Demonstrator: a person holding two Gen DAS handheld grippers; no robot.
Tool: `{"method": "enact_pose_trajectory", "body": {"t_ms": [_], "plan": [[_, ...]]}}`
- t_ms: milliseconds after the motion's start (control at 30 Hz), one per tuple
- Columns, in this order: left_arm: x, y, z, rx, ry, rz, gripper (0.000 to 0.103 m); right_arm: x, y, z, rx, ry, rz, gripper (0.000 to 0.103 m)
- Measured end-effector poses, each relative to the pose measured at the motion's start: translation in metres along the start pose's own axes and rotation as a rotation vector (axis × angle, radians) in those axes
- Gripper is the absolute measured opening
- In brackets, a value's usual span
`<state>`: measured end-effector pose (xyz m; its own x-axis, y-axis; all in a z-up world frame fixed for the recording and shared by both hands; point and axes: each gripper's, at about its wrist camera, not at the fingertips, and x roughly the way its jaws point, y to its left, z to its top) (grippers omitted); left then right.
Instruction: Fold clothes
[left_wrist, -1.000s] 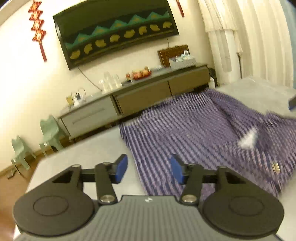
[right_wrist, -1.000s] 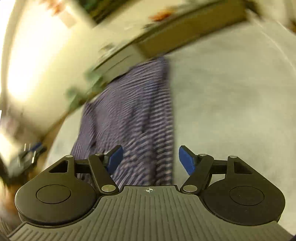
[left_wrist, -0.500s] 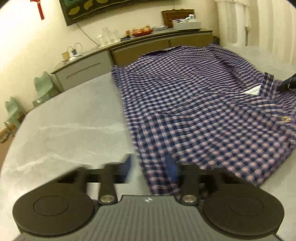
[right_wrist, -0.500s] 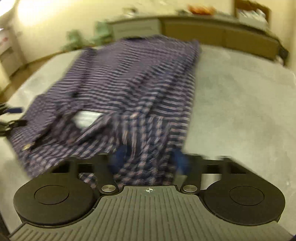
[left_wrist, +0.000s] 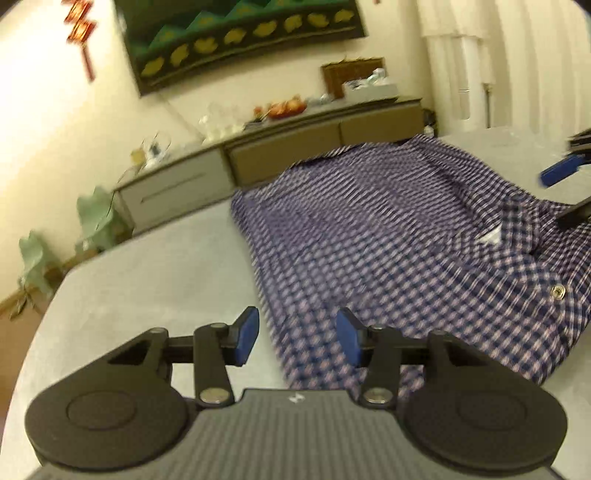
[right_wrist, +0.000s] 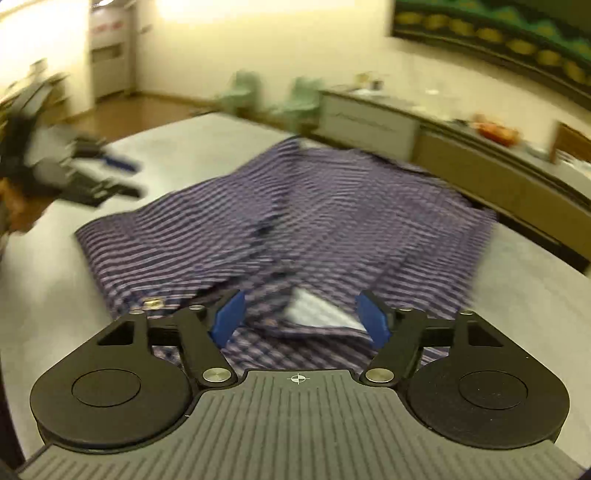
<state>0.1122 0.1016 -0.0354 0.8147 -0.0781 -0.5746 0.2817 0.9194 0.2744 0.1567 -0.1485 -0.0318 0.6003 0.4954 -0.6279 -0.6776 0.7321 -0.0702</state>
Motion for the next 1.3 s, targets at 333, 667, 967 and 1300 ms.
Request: {"method": "enact_pose_trajectory", "body": {"t_ms": [333, 667, 967, 1300], "plan": [[0.050, -0.051, 0.011, 0.204, 0.064, -0.018, 0.053, 0.064, -0.028, 0.023, 0.007, 0.094, -0.088, 0.011], [0.049, 0.005, 0.010, 0.010, 0.120, 0.067, 0.056, -0.015, -0.118, 0.002, 0.300, 0.014, -0.075, 0.080], [0.044, 0.007, -0.002, -0.072, 0.159, -0.035, 0.051, -0.015, -0.113, -0.065, 0.381, 0.133, 0.130, 0.045], [0.034, 0.019, -0.008, -0.157, 0.132, -0.087, 0.054, 0.000, -0.108, -0.067, 0.403, 0.150, 0.114, 0.049]]}}
